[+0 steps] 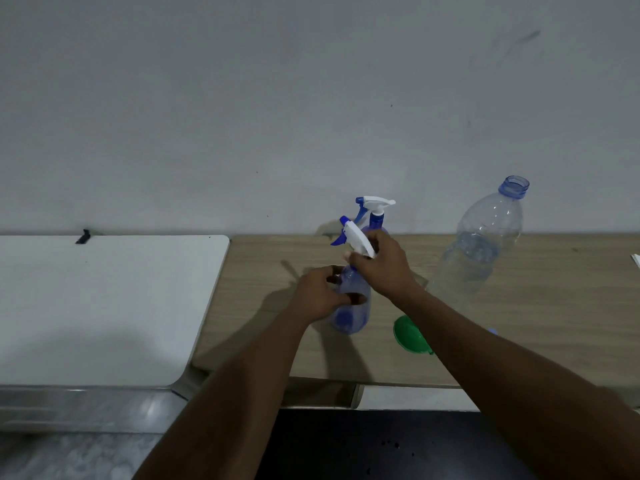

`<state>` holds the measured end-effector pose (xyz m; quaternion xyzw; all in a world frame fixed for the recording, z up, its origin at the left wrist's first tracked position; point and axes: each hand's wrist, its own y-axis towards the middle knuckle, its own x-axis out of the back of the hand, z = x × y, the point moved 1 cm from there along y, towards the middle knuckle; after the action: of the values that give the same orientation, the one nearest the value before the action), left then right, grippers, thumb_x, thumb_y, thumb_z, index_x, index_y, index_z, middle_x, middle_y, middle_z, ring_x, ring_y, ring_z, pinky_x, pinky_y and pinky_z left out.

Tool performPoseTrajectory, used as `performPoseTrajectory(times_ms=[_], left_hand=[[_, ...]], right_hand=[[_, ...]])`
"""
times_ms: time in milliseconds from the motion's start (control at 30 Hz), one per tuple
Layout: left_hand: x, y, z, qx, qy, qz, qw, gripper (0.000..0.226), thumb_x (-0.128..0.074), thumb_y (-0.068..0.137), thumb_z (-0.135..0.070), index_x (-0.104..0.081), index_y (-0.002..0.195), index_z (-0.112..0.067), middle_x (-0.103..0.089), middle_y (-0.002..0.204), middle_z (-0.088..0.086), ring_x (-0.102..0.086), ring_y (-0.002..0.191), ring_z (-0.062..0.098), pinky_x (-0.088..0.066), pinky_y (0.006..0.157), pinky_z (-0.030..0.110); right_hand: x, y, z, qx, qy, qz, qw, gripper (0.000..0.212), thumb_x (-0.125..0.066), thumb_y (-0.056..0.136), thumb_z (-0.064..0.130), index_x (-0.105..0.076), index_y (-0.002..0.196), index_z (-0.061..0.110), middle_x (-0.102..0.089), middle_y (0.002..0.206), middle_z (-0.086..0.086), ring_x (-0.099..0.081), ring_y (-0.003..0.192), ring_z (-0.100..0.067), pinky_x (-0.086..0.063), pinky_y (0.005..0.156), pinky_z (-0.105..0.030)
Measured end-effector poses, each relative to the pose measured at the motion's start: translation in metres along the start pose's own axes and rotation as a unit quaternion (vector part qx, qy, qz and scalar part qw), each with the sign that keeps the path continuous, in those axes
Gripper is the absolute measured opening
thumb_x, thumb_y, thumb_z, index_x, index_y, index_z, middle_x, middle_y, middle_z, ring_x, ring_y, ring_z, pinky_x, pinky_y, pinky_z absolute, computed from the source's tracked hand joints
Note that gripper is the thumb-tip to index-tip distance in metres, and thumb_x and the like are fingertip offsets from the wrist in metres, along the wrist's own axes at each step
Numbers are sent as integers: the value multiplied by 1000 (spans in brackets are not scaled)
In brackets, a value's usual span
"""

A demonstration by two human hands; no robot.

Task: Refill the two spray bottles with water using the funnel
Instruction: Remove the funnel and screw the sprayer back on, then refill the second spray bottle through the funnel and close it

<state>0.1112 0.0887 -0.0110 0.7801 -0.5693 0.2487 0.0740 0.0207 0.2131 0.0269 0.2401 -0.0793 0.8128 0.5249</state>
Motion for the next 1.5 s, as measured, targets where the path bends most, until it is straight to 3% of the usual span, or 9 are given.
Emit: performPoseTrajectory(times_ms=[167, 267, 367, 467, 633, 833, 1100, 1233, 1500], left_hand=[[10, -4, -9, 31, 33, 141, 989, 54, -92, 57, -46, -75, 102, -23, -74, 89, -6, -70, 85, 11, -59, 79, 30], [10, -12, -7, 60, 72, 200, 975, 49, -87, 65, -49, -76, 102, -19, -75, 94, 2, -71, 84, 17, -59, 75, 30], [10, -21, -1, 77, 85, 235, 965, 52, -82, 67, -57, -76, 101, -18, -76, 97, 5, -72, 86, 20, -58, 80, 36], [9, -30, 6, 104, 100, 243, 959, 59, -78, 61, -70, -77, 98, -24, -77, 92, 2, -72, 79, 15, -54, 71, 32], [9, -35, 17, 132, 88, 246, 956, 58, -78, 58, -74, -78, 94, -27, -77, 89, 0, -73, 77, 14, -56, 69, 29], [5, -36, 18, 143, 79, 253, 954, 56, -78, 67, -67, -77, 97, -20, -75, 82, -2, -69, 70, 11, -56, 70, 28], [4, -34, 15, 146, 75, 262, 951, 57, -77, 69, -64, -76, 101, -17, -73, 80, -3, -70, 71, 11, -57, 71, 27], [6, -33, 14, 139, 76, 260, 952, 49, -78, 69, -64, -76, 95, -23, -73, 81, -4, -70, 70, 9, -54, 67, 26], [7, -35, 13, 146, 81, 270, 948, 46, -77, 69, -65, -74, 92, -25, -74, 83, -2, -72, 75, 12, -58, 78, 30]], right_hand=[[-10, -11, -10, -153, 268, 9, 951, 10, -65, 88, 16, -68, 98, 16, -66, 93, -9, -60, 85, -21, -51, 75, -37], [-20, -21, -23, -251, 360, 43, 897, 23, -60, 93, 33, -70, 99, 12, -71, 95, -16, -68, 90, -26, -53, 79, -41], [-31, -28, -38, -279, 355, 46, 891, 43, -59, 91, 52, -70, 94, 10, -75, 86, -13, -70, 89, -31, -53, 92, -48], [-42, -36, -41, -312, 342, 26, 886, 54, -60, 89, 59, -69, 93, 6, -73, 79, -15, -67, 82, -32, -54, 91, -49], [-49, -43, -43, -330, 311, 8, 891, 65, -59, 90, 60, -69, 104, -2, -72, 101, -23, -70, 93, -37, -57, 84, -45], [-52, -45, -45, -327, 287, 4, 900, 56, -57, 93, 57, -69, 94, 2, -70, 87, -15, -65, 75, -27, -56, 81, -42], [-48, -44, -50, -320, 279, 12, 905, 58, -59, 91, 58, -71, 97, 2, -72, 85, -12, -68, 77, -26, -57, 87, -44], [-47, -44, -47, -309, 280, 11, 909, 52, -59, 92, 56, -71, 89, 6, -73, 86, -13, -69, 79, -27, -56, 86, -45], [-51, -42, -48, -313, 273, 14, 910, 47, -59, 93, 52, -70, 94, 6, -73, 87, -14, -69, 77, -27, -57, 86, -46]])
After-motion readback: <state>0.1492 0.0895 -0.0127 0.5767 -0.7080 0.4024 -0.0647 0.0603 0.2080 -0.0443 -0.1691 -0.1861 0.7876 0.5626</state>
